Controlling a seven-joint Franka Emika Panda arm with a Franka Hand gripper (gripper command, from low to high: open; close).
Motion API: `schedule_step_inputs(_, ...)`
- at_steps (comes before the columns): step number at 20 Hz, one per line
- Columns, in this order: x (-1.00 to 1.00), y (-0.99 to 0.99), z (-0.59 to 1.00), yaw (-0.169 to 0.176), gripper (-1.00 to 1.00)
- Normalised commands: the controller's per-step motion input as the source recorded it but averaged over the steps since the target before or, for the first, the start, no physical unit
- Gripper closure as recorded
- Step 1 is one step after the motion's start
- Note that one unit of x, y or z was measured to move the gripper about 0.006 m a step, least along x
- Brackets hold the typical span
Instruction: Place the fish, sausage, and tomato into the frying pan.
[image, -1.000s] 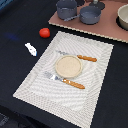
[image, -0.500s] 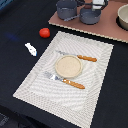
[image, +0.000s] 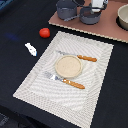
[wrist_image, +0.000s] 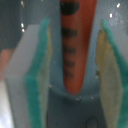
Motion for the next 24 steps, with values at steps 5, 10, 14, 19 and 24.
schedule_step_inputs(5,-0.2,0.02,0.72,0.036,-1.0)
schedule_step_inputs(10,-0.52,-0.28,0.84,0.001,-1.0)
schedule_step_inputs(14,-0.57,-0.45,0.61,0.0,-1.0)
schedule_step_inputs(19,-0.56,-0.61,0.23,0.0,-1.0)
schedule_step_inputs(24,-0.59,-0.71,-0.01,-0.006,-1.0)
